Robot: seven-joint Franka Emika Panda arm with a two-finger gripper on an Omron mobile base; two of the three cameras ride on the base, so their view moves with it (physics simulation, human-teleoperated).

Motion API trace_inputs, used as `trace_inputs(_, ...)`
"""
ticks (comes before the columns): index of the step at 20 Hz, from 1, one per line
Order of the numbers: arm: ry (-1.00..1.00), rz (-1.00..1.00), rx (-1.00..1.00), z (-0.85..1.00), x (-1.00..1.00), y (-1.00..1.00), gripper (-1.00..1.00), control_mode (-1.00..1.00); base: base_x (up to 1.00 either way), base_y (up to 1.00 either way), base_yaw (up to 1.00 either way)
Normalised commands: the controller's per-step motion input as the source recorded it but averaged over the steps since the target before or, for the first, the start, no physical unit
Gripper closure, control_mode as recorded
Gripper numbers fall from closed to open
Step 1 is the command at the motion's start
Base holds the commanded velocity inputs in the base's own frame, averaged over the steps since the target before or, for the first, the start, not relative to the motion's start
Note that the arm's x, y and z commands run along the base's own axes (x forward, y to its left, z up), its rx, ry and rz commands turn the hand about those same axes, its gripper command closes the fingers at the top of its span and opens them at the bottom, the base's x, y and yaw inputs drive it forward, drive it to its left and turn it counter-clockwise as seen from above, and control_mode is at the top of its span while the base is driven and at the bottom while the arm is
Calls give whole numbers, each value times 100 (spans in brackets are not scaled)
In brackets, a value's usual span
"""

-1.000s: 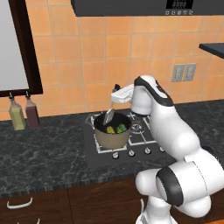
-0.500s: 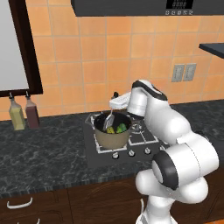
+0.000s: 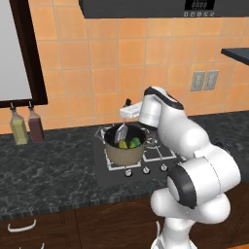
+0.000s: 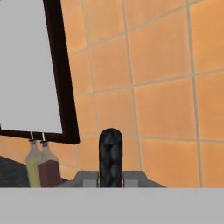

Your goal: Put the cucumber and broccoli in the pot. Retrieve the spatula and lightly stir the vegetables in the pot.

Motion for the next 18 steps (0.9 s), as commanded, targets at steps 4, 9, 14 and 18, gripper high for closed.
trace_inputs(4,-8,-8,0,61,-16,-5,100,-100,0,0,0)
trace_inputs(9,2,-14,-6,7,3,-6,100,-100,0,0,0)
trace_inputs(14,8,-12,-9,-32,0,-8,100,-100,0,0,0)
trace_inputs(18,6,-7,-3,-28,-3,-1,100,-100,0,0,0)
